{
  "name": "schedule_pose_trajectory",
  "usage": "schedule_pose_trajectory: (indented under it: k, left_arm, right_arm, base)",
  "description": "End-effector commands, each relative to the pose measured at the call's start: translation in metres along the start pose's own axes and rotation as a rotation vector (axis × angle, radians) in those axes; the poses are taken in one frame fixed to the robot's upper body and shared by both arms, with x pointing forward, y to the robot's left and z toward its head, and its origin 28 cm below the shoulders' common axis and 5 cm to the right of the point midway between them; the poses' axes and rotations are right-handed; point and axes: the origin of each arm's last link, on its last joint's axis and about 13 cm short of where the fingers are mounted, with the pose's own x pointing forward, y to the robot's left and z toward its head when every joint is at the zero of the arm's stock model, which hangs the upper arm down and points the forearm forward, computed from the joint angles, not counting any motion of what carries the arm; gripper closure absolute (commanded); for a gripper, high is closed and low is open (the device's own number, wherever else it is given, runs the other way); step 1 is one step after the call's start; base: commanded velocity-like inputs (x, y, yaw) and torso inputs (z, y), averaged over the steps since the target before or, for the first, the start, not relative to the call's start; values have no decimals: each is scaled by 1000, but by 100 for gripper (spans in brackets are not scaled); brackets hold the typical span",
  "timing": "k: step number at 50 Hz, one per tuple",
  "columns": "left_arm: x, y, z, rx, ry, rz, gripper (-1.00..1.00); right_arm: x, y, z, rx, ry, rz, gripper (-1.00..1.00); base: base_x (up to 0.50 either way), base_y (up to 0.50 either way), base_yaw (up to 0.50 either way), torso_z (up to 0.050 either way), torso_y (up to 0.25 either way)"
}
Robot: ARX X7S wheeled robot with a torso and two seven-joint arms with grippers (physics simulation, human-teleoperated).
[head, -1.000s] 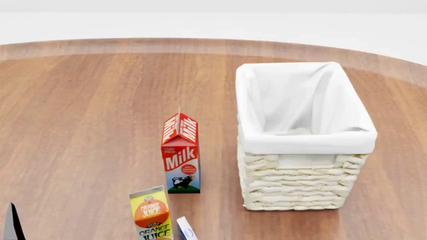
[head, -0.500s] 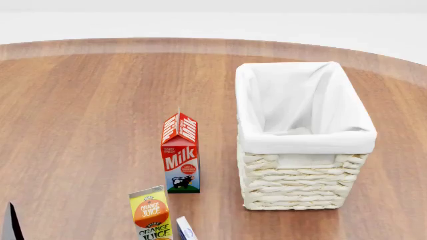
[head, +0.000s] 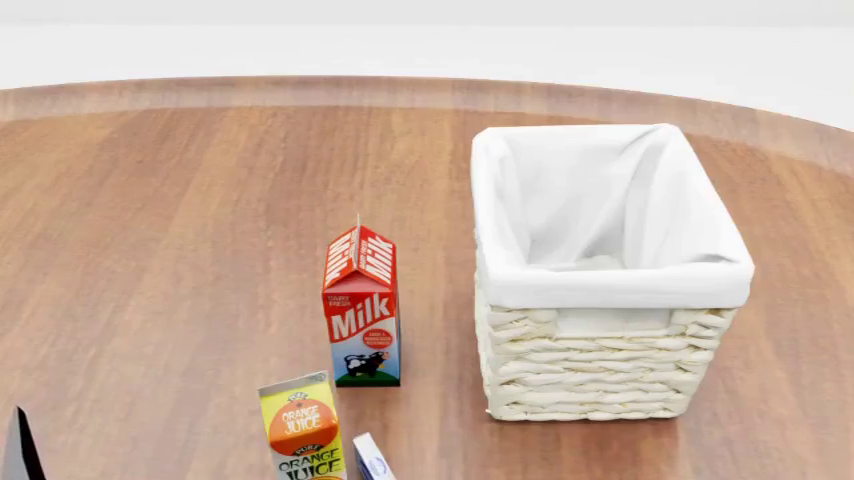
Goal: Pick up the alphabet soup, and put it in the basket.
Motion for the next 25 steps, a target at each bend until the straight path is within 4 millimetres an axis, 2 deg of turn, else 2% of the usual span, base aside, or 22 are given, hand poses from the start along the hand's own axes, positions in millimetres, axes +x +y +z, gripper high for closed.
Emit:
schedule_pose_trajectory:
  k: [1, 25]
  left_arm:
    - [1, 3, 2, -11, 2, 23, -100]
    - [1, 3, 3, -13, -3, 21, -100]
  right_arm:
    - [5, 1, -1, -3, -3, -7, -100]
    - [11, 0, -5, 8, 14, -2, -100]
  base:
    - [0, 0, 0, 0, 0]
    - [0, 0, 0, 0, 0]
